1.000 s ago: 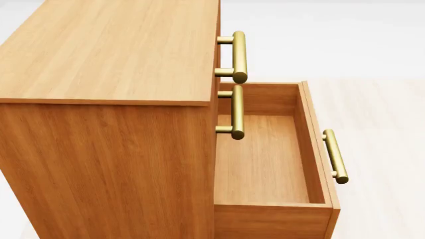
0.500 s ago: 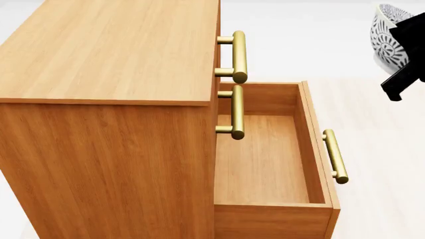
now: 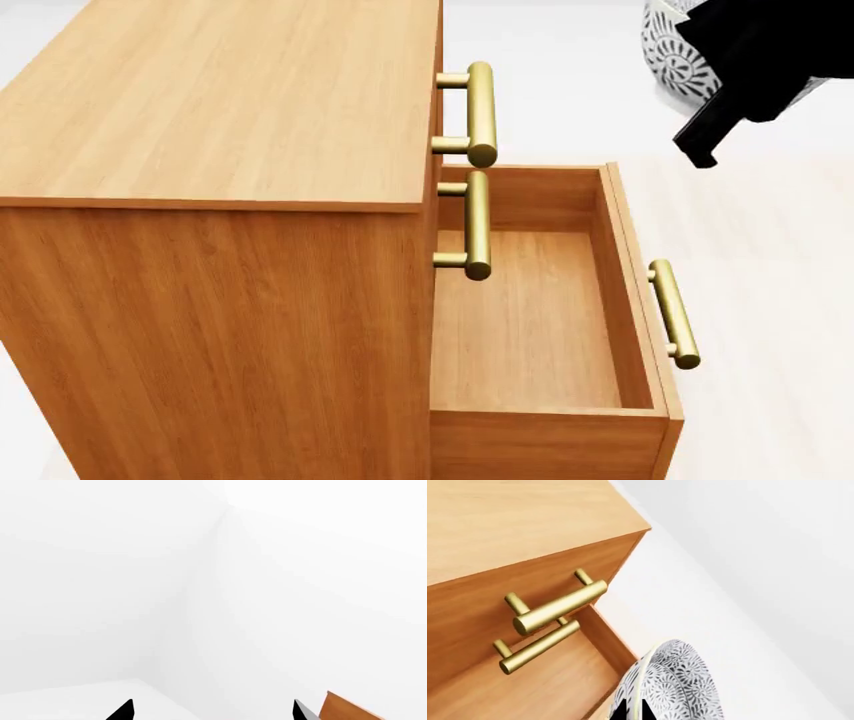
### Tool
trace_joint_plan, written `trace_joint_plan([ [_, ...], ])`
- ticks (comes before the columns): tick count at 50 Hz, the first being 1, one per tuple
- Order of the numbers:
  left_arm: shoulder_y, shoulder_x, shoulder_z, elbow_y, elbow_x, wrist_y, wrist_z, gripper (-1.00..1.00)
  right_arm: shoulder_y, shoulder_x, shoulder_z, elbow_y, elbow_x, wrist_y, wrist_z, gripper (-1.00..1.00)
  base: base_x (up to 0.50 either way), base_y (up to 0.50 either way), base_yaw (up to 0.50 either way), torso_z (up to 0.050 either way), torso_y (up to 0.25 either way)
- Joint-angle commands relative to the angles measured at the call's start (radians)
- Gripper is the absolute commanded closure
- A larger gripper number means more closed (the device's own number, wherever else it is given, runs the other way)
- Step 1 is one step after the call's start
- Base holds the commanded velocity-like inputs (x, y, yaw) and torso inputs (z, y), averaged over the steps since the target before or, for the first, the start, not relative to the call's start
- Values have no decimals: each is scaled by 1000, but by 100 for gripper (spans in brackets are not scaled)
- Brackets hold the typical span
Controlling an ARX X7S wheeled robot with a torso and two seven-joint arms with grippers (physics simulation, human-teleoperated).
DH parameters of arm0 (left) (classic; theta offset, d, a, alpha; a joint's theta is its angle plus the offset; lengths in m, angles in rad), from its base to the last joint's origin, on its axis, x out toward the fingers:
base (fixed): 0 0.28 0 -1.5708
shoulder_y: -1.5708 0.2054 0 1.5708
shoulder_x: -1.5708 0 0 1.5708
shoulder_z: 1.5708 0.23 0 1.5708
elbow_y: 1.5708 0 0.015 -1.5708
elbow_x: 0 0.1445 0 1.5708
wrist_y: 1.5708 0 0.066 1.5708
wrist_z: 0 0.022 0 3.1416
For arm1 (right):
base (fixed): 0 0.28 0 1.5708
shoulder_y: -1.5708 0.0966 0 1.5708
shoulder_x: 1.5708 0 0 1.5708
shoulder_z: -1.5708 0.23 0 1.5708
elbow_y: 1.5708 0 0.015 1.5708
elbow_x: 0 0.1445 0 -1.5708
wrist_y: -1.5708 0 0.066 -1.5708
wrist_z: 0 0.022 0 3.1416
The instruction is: Put the bowl on top of the cabinet.
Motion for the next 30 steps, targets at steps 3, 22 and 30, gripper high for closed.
trace_joint_plan([
  [3,3,0,1,2,0,3,-1,-100,54,-65,-35,33,-30,-56,-34,100,0,0,0,0,0],
  [22,5,-3,3,-1,-2,6,1,-100,143,-210,-64,180,-54,-149,-75,100,0,0,0,0,1],
  [30,6,-5,2,-6,-5,8,3,-100,164,-263,-78,227,-60,-183,-93,100,0,0,0,0,0],
])
